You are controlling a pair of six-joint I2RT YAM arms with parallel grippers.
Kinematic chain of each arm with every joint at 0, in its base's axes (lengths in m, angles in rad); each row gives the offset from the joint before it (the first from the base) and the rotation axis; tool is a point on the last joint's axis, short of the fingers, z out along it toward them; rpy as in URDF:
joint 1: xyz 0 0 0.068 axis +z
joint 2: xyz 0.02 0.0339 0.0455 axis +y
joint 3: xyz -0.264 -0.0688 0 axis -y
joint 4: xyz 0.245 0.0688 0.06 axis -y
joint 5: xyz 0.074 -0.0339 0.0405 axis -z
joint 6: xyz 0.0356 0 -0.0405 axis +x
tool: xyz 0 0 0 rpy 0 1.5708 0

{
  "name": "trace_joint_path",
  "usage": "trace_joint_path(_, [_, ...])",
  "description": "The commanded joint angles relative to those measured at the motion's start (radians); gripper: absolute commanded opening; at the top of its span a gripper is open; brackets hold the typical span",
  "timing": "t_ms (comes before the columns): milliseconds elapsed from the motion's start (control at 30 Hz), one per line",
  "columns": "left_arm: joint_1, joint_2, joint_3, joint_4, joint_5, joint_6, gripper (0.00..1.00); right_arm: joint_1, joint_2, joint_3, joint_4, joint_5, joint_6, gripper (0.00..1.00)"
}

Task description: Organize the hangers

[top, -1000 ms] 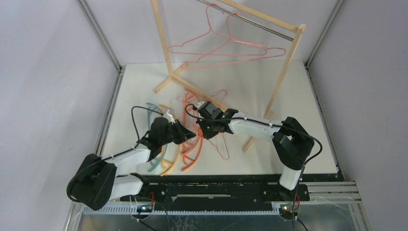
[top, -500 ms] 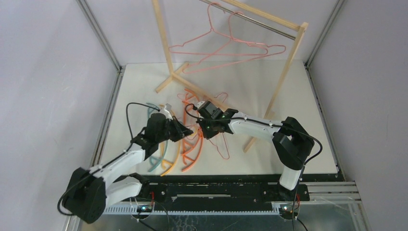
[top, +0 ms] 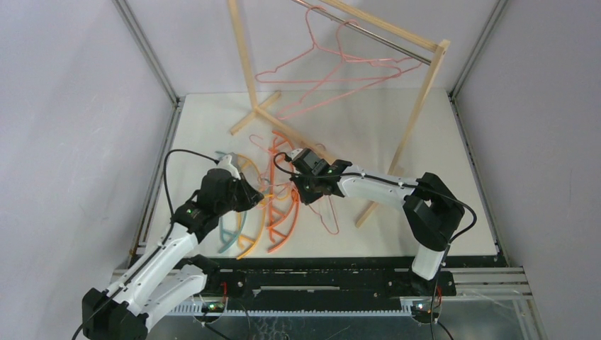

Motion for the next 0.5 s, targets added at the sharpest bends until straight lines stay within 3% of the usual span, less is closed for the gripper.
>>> trace_joint_path(0, [0.026, -0.035, 0.037, -0.006, -0.091, 0.080, 0.00, 0.012, -0.068, 0.001, 0.001, -0.003, -0.008, 0.00])
trace_joint_path(467, [0.062, -0.118, 0.110, -0.225, -0.318, 0.144, 0.00, 0.049, -0.099, -0.016, -0.034, -0.027, -0.029, 0.00])
